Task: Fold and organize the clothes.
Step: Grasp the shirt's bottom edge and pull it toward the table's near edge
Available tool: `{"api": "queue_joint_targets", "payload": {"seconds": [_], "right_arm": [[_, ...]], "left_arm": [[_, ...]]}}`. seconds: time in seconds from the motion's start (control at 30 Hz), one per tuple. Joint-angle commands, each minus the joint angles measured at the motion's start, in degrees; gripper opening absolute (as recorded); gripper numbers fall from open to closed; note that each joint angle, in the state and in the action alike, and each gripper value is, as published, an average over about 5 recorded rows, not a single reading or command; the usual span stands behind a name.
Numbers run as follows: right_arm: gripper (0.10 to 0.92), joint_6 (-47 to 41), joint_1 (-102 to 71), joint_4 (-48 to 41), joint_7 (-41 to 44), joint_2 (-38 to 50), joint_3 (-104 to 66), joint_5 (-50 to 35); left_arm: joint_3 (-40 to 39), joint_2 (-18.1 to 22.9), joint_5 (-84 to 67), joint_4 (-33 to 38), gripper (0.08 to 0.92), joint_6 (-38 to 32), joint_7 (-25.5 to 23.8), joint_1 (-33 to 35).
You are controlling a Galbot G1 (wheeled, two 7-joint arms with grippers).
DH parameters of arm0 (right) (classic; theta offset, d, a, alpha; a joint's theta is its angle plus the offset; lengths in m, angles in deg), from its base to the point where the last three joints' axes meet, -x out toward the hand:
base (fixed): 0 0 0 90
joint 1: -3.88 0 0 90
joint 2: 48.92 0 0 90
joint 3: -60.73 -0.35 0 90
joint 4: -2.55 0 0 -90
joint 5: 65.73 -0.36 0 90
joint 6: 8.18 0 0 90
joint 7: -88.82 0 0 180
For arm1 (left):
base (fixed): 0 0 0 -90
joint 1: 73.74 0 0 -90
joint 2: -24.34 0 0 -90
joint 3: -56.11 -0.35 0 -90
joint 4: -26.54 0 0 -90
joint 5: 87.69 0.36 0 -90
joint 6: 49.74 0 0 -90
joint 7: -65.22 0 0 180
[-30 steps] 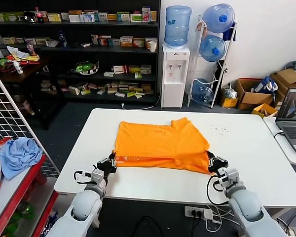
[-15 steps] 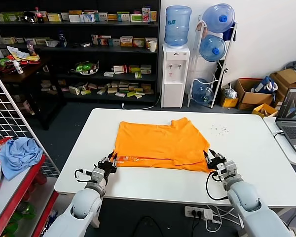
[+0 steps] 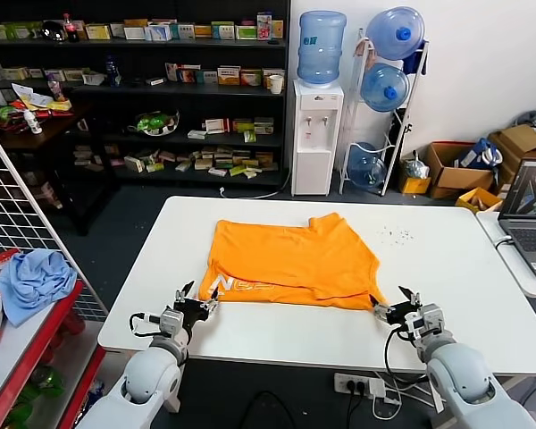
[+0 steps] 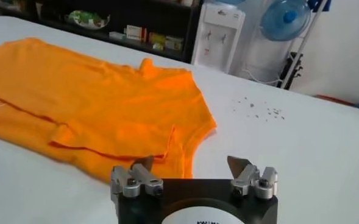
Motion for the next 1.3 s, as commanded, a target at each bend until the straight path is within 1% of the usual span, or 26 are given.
{"api": "queue_joint_targets", "payload": {"seconds": [0.03, 0.1, 0.2, 0.4, 0.67, 0.8, 0.9, 1.0, 1.13, 1.3], "right_arm": [[0.79, -1.14, -2.06, 0.52, 0.45, 0.39, -0.91, -1.19], [0.743, -0.79, -1.67, -0.24, 0.7, 0.06, -0.37, -0.97], [0.656, -0.34, -0.87, -1.5, 0.91, -0.6, 0.31, -0.72], [0.483, -0.61, -0.24, -2.6, 0.68, -1.37, 1.27, -0.48], [0.249, -2.95, -1.84, -0.88, -0.64, -0.07, 2.07, -0.65], [0.149, -3.11, -2.83, 0.21, -1.07, 0.41, 1.52, -0.93], [0.125, -3.1, -3.89, 1.28, -1.51, 0.96, 1.01, -1.33], [0.125, -3.67, -5.69, 4.0, -2.49, 2.05, 0.59, -2.2], [0.125, -4.99, -8.92, 8.58, -3.67, 3.89, -0.23, -2.75], [0.125, -5.82, -13.22, 12.44, -4.56, 5.16, -1.59, -2.36]], "left_arm": [[0.02, -0.29, -2.0, -0.33, 0.788, 0.9, 0.37, 0.29], [0.14, -0.29, -2.01, -0.69, 0.804, 0.94, 0.32, 0.32], [0.25, -0.25, -2.06, -1.47, 0.755, 0.89, 0.15, 0.16], [0.34, -0.35, -1.95, -2.05, 0.583, 0.87, -0.16, 0.16], [0.23, -1.23, -1.8, -0.33, 0.349, 0.85, -0.87, 1.87], [0.25, -1.43, -2.76, 0.31, 0.237, 1.45, -0.96, 2.42], [0.48, -1.98, -3.54, 1.66, 0.15, 1.93, -0.94, 3.3], [0.82, -3.51, -4.73, 4.56, 0.096, 2.76, -0.65, 4.71], [1.73, -5.98, -5.93, 9.6, 0.089, 3.84, -0.09, 7.7], [3.02, -8.34, -5.7, 14.24, 0.089, 4.27, 0.14, 12.51]]}}
